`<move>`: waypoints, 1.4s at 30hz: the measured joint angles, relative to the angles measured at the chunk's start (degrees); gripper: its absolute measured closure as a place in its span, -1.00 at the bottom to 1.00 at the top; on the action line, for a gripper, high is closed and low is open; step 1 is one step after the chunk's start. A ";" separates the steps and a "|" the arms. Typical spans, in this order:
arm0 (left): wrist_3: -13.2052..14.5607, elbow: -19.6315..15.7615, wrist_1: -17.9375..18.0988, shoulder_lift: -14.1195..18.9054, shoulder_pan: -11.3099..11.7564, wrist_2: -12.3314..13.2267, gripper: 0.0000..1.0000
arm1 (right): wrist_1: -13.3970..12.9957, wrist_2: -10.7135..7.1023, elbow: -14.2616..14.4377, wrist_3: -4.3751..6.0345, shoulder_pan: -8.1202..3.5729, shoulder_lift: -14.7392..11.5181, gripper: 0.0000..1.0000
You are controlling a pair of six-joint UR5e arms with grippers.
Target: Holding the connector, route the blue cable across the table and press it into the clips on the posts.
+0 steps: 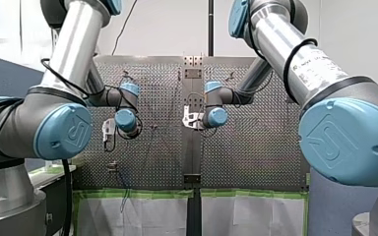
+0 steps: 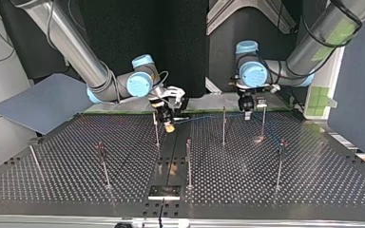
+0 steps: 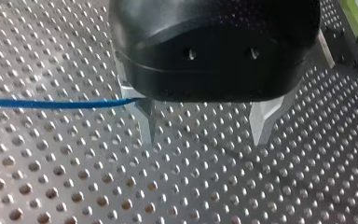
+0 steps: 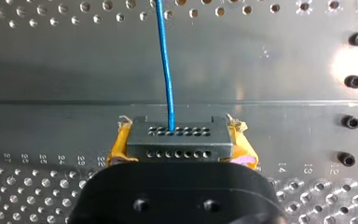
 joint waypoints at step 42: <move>-2.74 -3.21 1.40 6.74 -16.45 -6.48 -1.00 | 0.55 0.20 0.01 -0.11 -0.39 0.13 1.00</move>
